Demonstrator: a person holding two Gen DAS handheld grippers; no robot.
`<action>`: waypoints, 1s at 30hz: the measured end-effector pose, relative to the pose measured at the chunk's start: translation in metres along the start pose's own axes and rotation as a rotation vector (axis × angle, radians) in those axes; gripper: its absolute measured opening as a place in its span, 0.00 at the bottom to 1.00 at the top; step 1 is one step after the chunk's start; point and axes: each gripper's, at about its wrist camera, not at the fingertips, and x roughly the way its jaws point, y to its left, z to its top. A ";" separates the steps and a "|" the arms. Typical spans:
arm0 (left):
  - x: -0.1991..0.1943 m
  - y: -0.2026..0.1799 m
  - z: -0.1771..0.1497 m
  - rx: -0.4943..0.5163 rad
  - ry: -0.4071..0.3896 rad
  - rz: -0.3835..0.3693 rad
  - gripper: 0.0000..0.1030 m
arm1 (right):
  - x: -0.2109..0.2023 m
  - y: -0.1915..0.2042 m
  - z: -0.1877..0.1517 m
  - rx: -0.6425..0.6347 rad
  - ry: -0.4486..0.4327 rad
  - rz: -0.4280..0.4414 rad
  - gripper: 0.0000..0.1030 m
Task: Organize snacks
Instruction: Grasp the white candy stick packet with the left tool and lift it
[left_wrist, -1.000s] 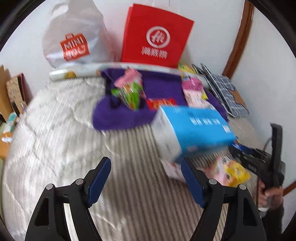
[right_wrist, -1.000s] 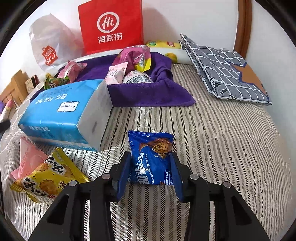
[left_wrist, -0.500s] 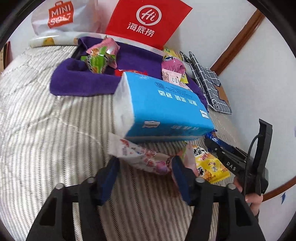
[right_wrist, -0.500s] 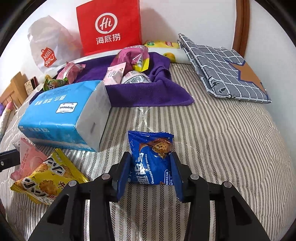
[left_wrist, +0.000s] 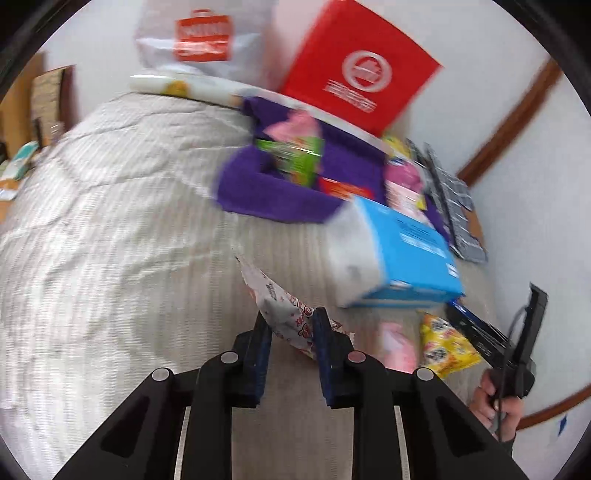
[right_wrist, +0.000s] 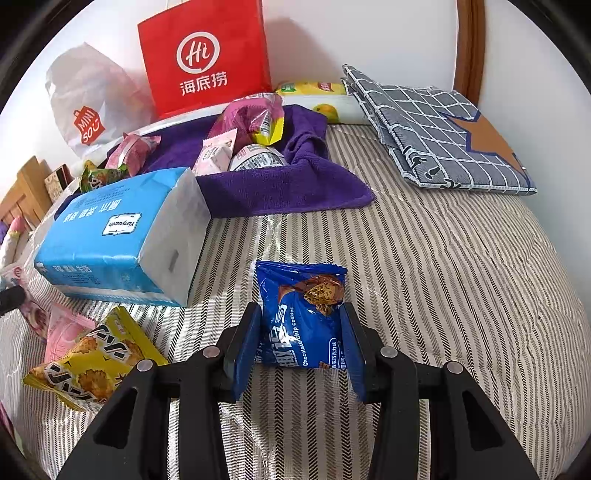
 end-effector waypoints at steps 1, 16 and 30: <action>0.000 0.005 0.002 -0.011 0.004 0.009 0.23 | 0.000 0.000 0.000 0.003 -0.001 0.001 0.42; 0.028 -0.029 -0.006 0.030 0.018 0.076 0.68 | -0.001 -0.006 0.000 0.037 -0.005 0.014 0.42; 0.030 -0.038 -0.009 0.210 -0.015 0.229 0.33 | -0.001 -0.006 -0.001 0.036 -0.005 0.014 0.42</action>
